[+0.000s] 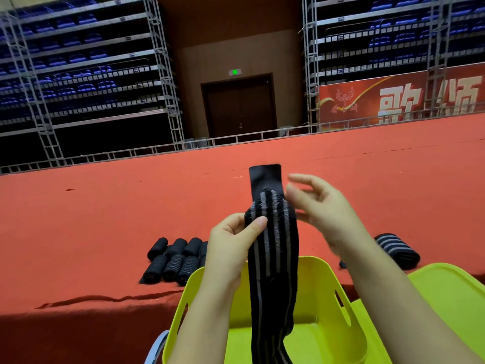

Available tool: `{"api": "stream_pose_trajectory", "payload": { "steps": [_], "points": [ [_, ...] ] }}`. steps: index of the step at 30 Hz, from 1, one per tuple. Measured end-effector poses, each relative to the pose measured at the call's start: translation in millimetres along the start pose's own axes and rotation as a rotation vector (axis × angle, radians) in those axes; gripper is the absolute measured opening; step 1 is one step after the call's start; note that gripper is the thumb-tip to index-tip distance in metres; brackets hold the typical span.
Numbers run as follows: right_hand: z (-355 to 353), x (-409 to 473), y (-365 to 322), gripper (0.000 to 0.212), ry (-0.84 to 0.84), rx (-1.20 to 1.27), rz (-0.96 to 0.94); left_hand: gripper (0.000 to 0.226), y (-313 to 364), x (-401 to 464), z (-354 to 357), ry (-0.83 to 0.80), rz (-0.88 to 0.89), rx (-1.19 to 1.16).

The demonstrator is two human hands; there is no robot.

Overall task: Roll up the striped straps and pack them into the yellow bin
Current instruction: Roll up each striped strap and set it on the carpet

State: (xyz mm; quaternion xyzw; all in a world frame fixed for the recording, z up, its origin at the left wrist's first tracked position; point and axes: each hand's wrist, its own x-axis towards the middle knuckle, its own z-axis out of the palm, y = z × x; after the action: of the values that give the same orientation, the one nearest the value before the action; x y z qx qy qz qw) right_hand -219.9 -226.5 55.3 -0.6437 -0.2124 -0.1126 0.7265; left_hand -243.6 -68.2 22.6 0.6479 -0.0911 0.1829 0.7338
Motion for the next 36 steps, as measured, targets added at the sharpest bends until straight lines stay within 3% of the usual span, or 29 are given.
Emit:
{"api": "stream_pose_trajectory", "payload": {
  "steps": [3,8,15,21,23,28,36],
  "points": [
    [5.5,-30.3,31.3,0.057,-0.017,-0.053,-0.069,0.003,1.1,6.2,-2.9,0.063,0.008,-0.081],
    [9.1,-45.4,62.7,0.083,-0.036,-0.208,-0.176,0.004,15.5,22.4,2.5,0.097,-0.034,-0.239],
    [15.0,-34.4,55.0,0.086,-0.020,-0.259,-0.322,0.011,18.6,45.6,9.3,0.119,-0.022,-0.285],
    [8.7,-12.8,25.5,0.080,0.081,-0.105,-0.268,0.031,1.3,35.5,-11.2,-0.163,-0.191,-0.080],
    [6.0,-1.1,20.0,0.078,0.134,-0.071,-0.238,0.028,-6.9,24.4,-16.0,-0.193,-0.149,-0.095],
    [6.5,12.9,20.7,0.079,0.109,-0.072,-0.107,0.005,-17.3,14.7,-21.2,-0.107,-0.041,-0.045],
    [14.3,17.6,20.1,0.085,-0.050,-0.076,-0.109,0.014,-19.1,19.0,-21.2,-0.013,0.000,0.040]
  ]
}}
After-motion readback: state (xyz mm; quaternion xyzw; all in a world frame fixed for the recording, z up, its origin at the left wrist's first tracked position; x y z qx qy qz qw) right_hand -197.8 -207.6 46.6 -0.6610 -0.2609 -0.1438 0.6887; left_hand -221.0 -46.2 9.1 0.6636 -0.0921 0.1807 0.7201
